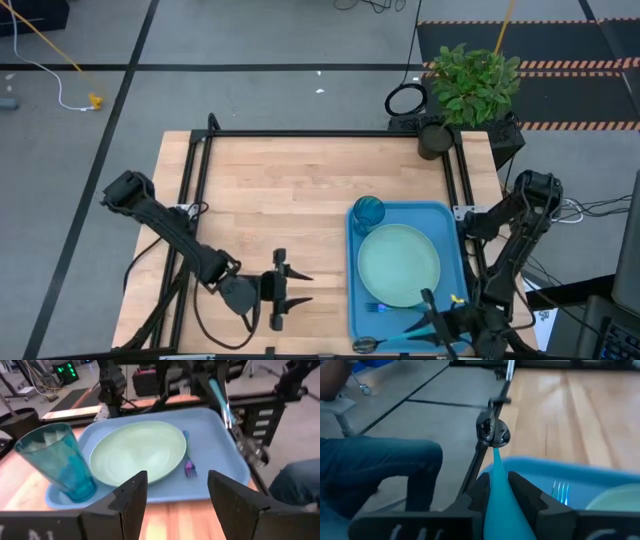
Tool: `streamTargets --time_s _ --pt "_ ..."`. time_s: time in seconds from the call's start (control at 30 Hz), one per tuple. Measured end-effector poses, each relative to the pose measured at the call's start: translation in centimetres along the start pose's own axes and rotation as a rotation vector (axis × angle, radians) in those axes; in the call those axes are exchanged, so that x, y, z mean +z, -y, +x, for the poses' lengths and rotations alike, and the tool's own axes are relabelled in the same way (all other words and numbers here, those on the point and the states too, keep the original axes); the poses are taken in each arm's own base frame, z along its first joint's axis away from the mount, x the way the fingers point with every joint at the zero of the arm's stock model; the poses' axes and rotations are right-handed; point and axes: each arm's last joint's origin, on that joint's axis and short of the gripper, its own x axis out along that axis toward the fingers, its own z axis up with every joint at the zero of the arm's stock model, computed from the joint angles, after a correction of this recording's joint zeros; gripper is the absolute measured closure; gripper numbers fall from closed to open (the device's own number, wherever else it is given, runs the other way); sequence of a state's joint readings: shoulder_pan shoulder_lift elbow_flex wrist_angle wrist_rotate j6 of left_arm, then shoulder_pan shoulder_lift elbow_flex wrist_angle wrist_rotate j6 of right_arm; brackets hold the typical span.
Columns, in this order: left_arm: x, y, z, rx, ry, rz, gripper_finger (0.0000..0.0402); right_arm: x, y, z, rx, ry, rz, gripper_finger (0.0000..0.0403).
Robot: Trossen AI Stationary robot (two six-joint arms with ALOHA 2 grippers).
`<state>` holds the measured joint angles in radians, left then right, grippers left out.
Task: Pick and place plate/cup/fork/spoon on tray
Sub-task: Put the blue spoon on the blue serving tray to the left of the blue fork
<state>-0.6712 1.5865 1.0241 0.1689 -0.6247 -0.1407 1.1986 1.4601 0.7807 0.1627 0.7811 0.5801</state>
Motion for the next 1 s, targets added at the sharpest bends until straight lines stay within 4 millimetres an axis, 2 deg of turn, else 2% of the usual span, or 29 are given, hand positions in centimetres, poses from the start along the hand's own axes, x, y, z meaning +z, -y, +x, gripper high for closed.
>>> streamTargets --time_s 0.17,0.33,0.73,1.0 --pt "-0.6 0.8 1.0 -0.008 0.028 -0.015 0.019 -1.1 -0.3 -0.9 -0.002 -0.056 0.091 0.036" --pt "-0.8 1.3 1.4 -0.015 0.057 -0.04 0.019 -2.0 -0.3 -1.5 -0.035 -0.084 0.096 0.0361" --pt "-0.9 2.0 1.0 -0.037 0.059 -0.081 0.019 -3.9 1.0 -1.5 -0.072 -0.124 0.078 0.0361" --pt "-0.9 1.9 1.0 -0.032 0.057 -0.069 0.019 -4.1 1.1 -1.6 -0.075 -0.134 0.042 0.036"
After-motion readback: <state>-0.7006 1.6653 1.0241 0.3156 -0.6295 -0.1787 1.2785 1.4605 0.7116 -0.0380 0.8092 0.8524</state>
